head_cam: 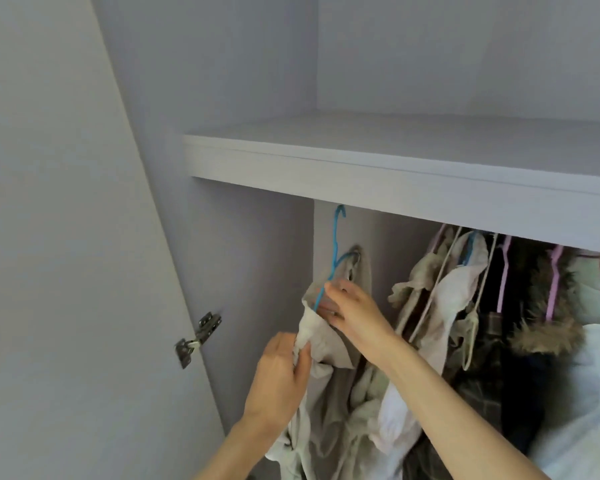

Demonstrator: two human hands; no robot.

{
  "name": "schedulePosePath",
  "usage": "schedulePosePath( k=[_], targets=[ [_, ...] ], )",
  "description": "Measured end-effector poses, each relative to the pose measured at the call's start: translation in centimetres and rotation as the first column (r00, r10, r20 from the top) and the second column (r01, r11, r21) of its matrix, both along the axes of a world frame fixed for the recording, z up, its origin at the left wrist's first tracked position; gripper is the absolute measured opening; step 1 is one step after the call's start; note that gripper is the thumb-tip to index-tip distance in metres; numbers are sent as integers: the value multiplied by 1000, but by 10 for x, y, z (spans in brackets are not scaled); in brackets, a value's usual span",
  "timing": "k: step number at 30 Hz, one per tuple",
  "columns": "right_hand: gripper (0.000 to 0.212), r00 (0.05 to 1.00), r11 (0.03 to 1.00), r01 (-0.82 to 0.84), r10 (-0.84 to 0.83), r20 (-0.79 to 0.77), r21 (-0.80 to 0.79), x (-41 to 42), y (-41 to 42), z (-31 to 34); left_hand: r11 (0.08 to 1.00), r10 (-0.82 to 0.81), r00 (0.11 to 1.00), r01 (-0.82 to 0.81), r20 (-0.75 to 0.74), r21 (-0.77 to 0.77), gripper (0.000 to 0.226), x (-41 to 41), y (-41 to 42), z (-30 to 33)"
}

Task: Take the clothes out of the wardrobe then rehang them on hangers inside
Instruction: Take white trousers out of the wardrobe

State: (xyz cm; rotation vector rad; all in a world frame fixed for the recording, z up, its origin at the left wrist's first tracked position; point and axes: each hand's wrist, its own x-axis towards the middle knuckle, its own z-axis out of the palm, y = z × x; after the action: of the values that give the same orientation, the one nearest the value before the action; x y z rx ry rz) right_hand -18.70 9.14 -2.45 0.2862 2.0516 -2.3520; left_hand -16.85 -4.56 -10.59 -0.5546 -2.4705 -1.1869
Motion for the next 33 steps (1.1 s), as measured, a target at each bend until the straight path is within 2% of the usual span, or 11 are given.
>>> schedulePosePath(
  k=[1, 2, 6, 10, 14, 16, 18, 21, 24, 27, 33],
  targets=[
    [17, 999, 982, -20, 27, 37, -186, -2, -10, 3, 1000, 14, 1000, -15, -10, -15, 14, 4, -8, -4],
    [11, 998, 965, -27, 42, 52, -259, -3, -20, 3, 999, 28, 1000, -28, -5, -22, 12, 9, -18, -7],
    [17, 996, 955, -13, 37, 77, -295, 4, -50, -7, 995, -16, 999, 20, 51, -93, 34, 36, -53, -10],
    [17, 988, 990, -56, 74, 139, -129, 17, -39, -31, 989, -19, 993, 35, 112, -145, 59, 60, -81, -12],
    [24, 967, 976, -154, 116, 225, 156, 40, -21, -55, 984, 53, 994, -37, 92, -174, 59, 72, -103, -20],
    [29, 966, 906, -197, 113, 234, 375, 53, -17, -60, 977, 129, 988, -114, 80, -178, 54, 77, -110, -21],
    [36, 984, 808, -159, 85, 154, 568, 63, -13, -63, 962, 203, 977, -188, 60, -199, 52, 84, -114, -21],
    [42, 990, 680, -125, 129, 50, 722, 82, -12, -60, 933, 288, 957, -269, 46, -240, 61, 96, -117, -22],
    [44, 980, 621, -102, 199, -30, 777, 96, -12, -54, 899, 351, 934, -314, 72, -306, 69, 114, -119, -26],
    [42, 951, 634, -137, 299, -78, 762, 106, -21, -50, 883, 383, 919, -334, 93, -329, 69, 144, -121, -28],
    [41, 811, 639, -248, 548, -205, 729, 133, -81, -46, 771, 590, 807, -553, 27, -316, 72, 222, -163, -21]
  ],
)
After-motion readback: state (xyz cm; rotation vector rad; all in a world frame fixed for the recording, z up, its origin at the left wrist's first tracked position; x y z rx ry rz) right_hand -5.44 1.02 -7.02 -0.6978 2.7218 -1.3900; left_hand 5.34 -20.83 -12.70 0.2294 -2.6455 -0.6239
